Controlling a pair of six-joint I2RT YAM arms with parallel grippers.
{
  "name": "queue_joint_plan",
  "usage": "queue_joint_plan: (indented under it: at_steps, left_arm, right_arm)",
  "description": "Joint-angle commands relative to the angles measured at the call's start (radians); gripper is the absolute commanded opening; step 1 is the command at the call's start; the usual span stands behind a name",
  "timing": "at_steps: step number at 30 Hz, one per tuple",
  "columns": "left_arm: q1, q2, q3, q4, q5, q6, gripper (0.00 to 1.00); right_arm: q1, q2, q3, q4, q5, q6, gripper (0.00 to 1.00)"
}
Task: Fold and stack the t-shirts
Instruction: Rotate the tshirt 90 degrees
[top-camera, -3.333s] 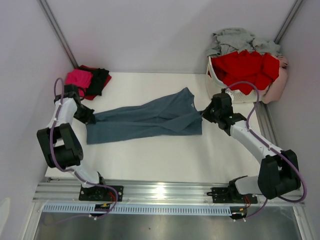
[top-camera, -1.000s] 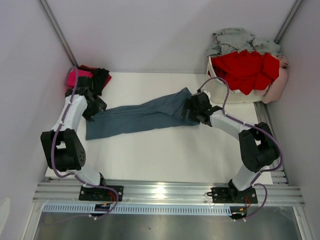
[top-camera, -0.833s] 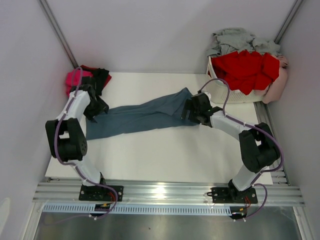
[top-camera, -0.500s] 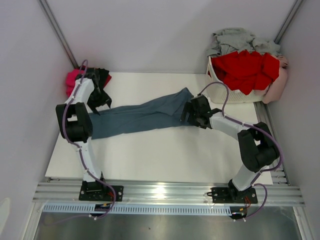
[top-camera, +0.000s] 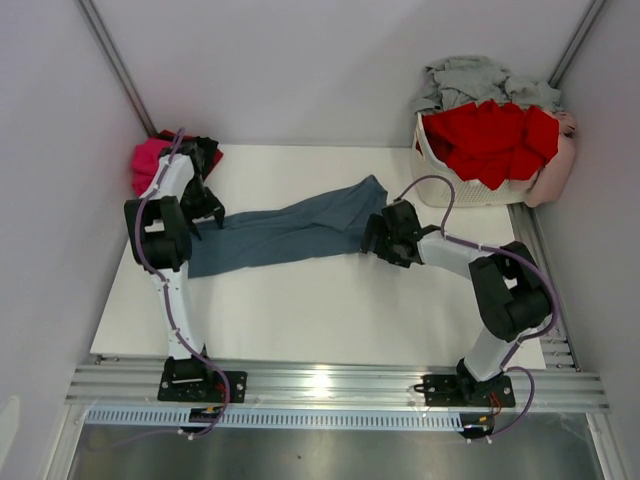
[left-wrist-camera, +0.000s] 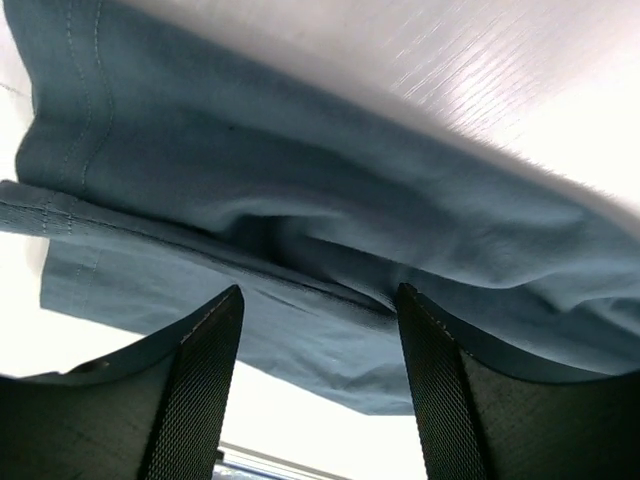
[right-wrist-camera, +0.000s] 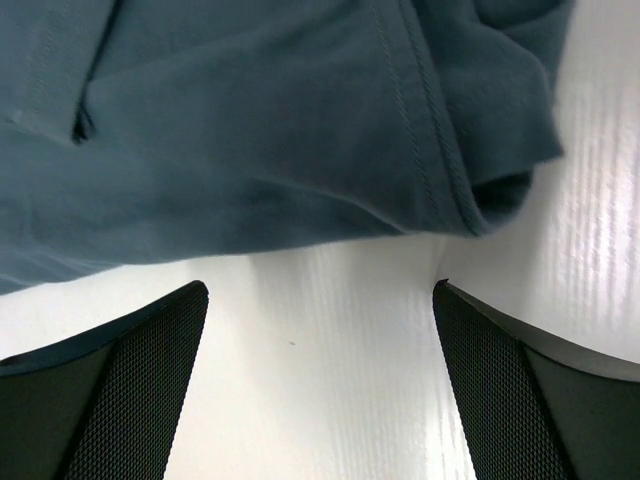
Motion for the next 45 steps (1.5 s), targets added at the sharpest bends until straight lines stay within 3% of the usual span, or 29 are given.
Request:
queue_joint_plan:
  at_steps: [1, 12, 19, 24, 28, 32, 38, 45]
  left_arm:
    - [0.009, 0.008, 0.006, -0.049, -0.021, 0.032, 0.66]
    - [-0.045, -0.058, -0.216, -0.049, -0.074, 0.026, 0.62]
    - [-0.098, -0.129, -0.322, -0.049, -0.063, 0.026, 0.62]
    - [-0.226, -0.175, -0.435, -0.04, -0.031, 0.025, 0.61]
    - [-0.362, -0.195, -0.488, -0.112, -0.155, -0.03, 0.65]
    - [-0.45, -0.276, -0.604, -0.041, -0.032, -0.041, 0.63]
    - [-0.594, -0.333, -0.634, -0.032, 0.058, -0.06, 0.63]
    - [-0.769, -0.308, -0.588, 0.002, 0.219, -0.076, 0.63]
  right_arm:
    - [0.004, 0.049, 0.041, 0.033, -0.029, 0.024, 0.98]
    - [-0.001, 0.339, 0.361, -0.041, 0.01, -0.039, 0.98]
    - [-0.054, 0.531, 0.623, -0.084, -0.068, -0.016, 0.98]
    - [-0.09, 0.675, 0.919, -0.186, -0.127, -0.014, 0.97]
    - [-0.099, 0.796, 1.125, -0.248, -0.16, -0.02, 0.97]
    - [-0.116, 0.887, 1.26, -0.228, -0.234, 0.038, 0.97]
    - [-0.13, 0.962, 1.402, -0.147, -0.366, 0.096, 0.97]
    - [-0.1, 0.975, 1.418, -0.125, -0.388, 0.087, 0.98]
